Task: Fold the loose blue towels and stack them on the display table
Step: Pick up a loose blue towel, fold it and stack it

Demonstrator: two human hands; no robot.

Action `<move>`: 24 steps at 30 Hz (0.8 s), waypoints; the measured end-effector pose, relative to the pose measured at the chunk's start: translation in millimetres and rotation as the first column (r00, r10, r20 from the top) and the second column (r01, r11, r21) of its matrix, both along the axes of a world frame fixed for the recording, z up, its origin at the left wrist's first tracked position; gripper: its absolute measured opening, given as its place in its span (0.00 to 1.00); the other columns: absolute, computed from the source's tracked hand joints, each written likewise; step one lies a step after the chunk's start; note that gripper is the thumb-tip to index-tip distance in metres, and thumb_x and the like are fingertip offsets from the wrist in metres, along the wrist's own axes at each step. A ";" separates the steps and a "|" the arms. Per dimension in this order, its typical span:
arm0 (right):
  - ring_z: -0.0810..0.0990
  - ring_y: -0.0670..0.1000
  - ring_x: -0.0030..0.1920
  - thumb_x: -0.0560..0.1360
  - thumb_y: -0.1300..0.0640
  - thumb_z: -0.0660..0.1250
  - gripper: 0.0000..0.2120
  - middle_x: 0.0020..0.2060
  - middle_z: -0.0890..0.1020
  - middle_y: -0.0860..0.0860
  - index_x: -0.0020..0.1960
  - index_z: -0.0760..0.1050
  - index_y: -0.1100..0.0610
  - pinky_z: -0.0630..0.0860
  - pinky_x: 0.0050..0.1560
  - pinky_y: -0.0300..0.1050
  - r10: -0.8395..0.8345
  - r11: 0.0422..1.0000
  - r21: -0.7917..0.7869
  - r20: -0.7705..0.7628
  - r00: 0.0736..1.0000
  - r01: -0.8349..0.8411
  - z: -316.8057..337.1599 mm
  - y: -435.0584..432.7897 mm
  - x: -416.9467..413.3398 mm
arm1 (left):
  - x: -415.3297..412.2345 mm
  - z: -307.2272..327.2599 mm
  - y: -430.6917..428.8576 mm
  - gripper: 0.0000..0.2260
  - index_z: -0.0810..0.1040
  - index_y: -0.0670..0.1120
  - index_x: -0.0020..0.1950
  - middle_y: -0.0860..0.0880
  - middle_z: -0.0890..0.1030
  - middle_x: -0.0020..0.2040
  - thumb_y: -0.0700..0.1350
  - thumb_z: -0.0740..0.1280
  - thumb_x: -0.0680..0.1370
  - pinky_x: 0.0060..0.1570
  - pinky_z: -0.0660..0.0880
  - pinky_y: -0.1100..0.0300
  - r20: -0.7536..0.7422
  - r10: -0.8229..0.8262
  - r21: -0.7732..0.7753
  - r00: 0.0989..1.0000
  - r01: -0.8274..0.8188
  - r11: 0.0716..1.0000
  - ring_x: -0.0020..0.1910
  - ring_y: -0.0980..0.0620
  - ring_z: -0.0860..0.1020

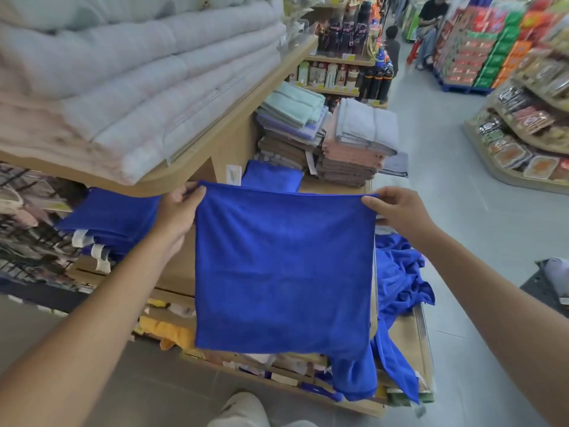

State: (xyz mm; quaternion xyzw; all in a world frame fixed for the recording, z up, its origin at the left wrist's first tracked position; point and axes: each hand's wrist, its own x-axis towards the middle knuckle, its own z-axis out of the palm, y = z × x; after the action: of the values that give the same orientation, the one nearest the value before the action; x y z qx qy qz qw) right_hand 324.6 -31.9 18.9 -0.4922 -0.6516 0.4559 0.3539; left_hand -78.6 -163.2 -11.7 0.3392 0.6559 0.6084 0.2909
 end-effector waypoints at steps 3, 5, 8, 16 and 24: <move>0.84 0.42 0.38 0.77 0.56 0.75 0.04 0.35 0.86 0.44 0.44 0.83 0.53 0.85 0.41 0.43 -0.033 0.998 0.059 -0.013 0.999 0.034 11.2 24.3 -13.4 | -9.2 12.6 26.1 0.17 0.77 0.44 0.68 0.40 0.78 0.68 0.50 0.67 0.82 0.64 0.75 0.45 0.083 -0.018 -0.045 0.996 0.022 0.999 0.63 0.43 0.78; 0.85 0.43 0.39 0.77 0.54 0.75 0.04 0.35 0.86 0.44 0.43 0.83 0.51 0.84 0.42 0.44 -0.054 0.995 0.079 -0.016 0.998 0.055 15.5 36.8 -21.4 | -10.7 21.2 37.0 0.19 0.75 0.46 0.72 0.44 0.77 0.70 0.52 0.65 0.83 0.72 0.70 0.45 0.104 -0.059 -0.060 0.993 0.065 0.996 0.69 0.44 0.75; 0.84 0.46 0.40 0.77 0.53 0.75 0.05 0.37 0.86 0.45 0.43 0.83 0.50 0.83 0.46 0.47 -0.088 0.990 0.116 0.013 0.996 0.086 13.4 51.0 -30.6 | -7.9 27.3 43.6 0.17 0.75 0.49 0.71 0.48 0.78 0.70 0.53 0.63 0.84 0.73 0.67 0.49 0.098 -0.082 -0.110 0.992 0.093 0.990 0.67 0.49 0.76; 0.81 0.40 0.40 0.77 0.51 0.74 0.04 0.39 0.85 0.42 0.43 0.83 0.46 0.78 0.48 0.44 -0.106 0.972 0.225 0.177 0.978 0.064 -6.4 40.7 -27.3 | -6.8 16.2 29.5 0.04 0.78 0.51 0.56 0.49 0.81 0.59 0.46 0.65 0.83 0.58 0.75 0.52 0.051 -0.024 -0.123 0.998 0.030 0.992 0.65 0.44 0.78; 0.86 0.46 0.42 0.77 0.57 0.75 0.09 0.40 0.87 0.45 0.44 0.84 0.43 0.81 0.45 0.39 0.124 0.963 0.215 0.190 0.974 -0.165 2.7 -39.4 16.7 | -11.2 17.5 -64.3 0.08 0.83 0.52 0.53 0.58 0.85 0.51 0.39 0.68 0.81 0.58 0.76 0.56 -0.164 -0.200 -0.064 0.966 0.192 0.979 0.54 0.59 0.81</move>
State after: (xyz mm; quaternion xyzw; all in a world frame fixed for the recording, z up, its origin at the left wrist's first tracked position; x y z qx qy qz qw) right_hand 341.3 -71.3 21.6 -0.4371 -0.7627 0.3573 0.3156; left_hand -89.9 -227.5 5.8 0.4456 0.6559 0.5298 0.3009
